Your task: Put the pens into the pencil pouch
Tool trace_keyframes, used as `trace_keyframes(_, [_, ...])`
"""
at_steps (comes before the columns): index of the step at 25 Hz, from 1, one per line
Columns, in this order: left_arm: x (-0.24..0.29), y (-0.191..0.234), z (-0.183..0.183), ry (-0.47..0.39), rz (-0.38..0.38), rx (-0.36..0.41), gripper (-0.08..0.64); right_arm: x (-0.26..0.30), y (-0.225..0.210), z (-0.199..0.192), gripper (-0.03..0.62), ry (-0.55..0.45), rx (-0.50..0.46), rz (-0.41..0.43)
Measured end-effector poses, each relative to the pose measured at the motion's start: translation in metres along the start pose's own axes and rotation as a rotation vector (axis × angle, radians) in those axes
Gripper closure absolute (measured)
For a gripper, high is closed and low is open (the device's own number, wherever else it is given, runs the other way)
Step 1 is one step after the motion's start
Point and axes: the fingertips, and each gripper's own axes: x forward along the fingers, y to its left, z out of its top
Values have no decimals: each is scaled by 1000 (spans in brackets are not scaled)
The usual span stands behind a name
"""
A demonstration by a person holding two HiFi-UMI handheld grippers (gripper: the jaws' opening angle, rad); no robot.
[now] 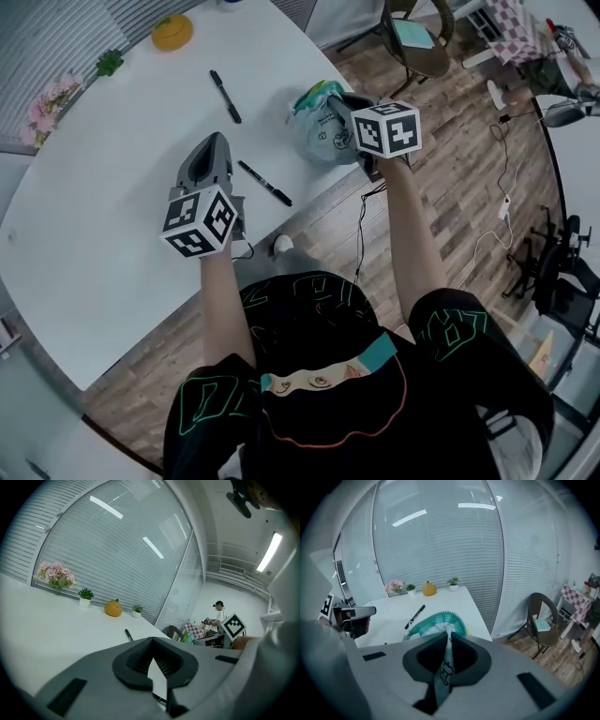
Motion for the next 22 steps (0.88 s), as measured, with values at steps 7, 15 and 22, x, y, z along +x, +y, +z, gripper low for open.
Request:
trace_keyframes(7, [-18, -27, 10, -84, -17, 5, 563, -75, 27, 45, 568, -289, -49, 17])
trace_keyframes(15, [-55, -73, 64, -225, -34, 76, 563, -174, 46, 84, 568, -552, -19, 7])
trace_keyframes(22, [-80, -67, 89, -298, -17, 108, 564, -205, 63, 102, 568, -704, -39, -2])
